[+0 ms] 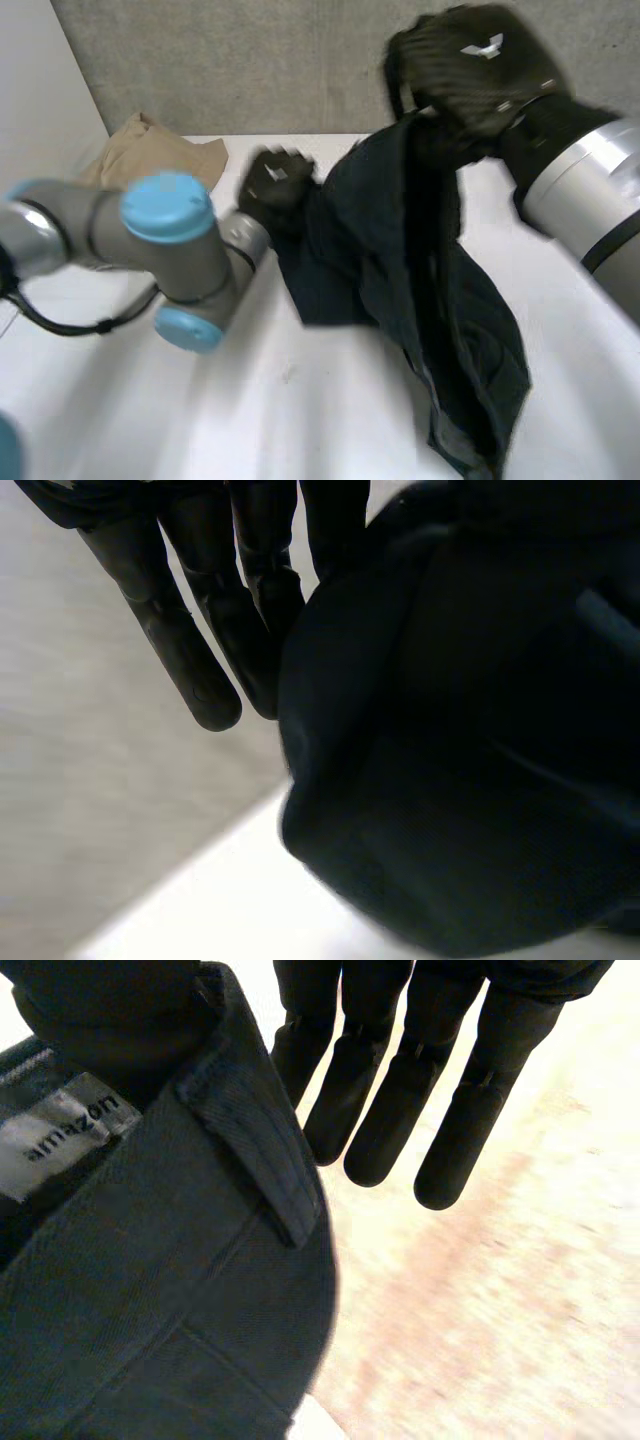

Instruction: Fold the laundry.

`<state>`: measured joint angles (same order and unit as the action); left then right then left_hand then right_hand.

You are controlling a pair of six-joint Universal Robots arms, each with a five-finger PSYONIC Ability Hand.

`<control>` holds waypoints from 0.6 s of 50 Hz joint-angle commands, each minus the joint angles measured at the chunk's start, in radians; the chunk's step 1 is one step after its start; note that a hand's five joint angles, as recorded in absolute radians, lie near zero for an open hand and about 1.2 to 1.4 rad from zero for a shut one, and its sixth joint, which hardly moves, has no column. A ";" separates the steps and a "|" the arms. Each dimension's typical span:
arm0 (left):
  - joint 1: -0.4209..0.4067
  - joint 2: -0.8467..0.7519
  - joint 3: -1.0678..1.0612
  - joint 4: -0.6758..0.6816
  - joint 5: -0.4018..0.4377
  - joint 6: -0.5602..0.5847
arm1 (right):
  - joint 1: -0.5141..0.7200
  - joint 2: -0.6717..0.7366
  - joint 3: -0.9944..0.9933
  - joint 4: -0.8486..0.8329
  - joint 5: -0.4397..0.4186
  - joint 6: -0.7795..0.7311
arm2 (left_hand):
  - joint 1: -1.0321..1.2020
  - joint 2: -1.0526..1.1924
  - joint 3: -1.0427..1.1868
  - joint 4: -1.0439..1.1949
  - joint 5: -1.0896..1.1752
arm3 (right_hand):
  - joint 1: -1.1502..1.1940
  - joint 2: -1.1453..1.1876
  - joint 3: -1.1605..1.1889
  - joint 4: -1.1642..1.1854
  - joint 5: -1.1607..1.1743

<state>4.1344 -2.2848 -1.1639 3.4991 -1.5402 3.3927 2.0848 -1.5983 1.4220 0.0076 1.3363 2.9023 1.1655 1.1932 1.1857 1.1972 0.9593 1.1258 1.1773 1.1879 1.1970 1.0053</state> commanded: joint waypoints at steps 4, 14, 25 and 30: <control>0.056 0.470 -0.163 0.005 0.018 0.008 | -0.224 0.001 -0.061 0.046 -0.035 0.003 | 0.231 0.203 0.211 0.199 0.262 | 0.270 0.219 0.208 0.199 0.216; 0.061 0.768 -0.206 -0.121 0.045 0.008 | -0.235 -0.098 -0.069 0.042 -0.037 0.018 | 0.231 0.203 0.211 0.199 0.262 | 0.270 0.219 0.208 0.199 0.216; 0.063 0.962 -0.171 -0.342 0.043 0.005 | -0.287 -0.170 -0.112 0.045 -0.034 0.057 | 0.231 0.203 0.211 0.199 0.262 | 0.270 0.219 0.208 0.199 0.216; 0.066 0.941 -0.194 -0.344 0.037 0.007 | -0.311 -0.085 -0.117 0.034 -0.034 0.063 | 0.231 0.203 0.211 0.199 0.262 | 0.270 0.219 0.208 0.199 0.216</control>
<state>4.1959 -1.3359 -1.3379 3.1721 -1.4972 3.3977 1.8006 -1.7692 1.3123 0.0518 1.3017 2.9580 1.1656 1.1976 1.1920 1.2013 0.9593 1.1258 1.1773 1.1880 1.1973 1.0053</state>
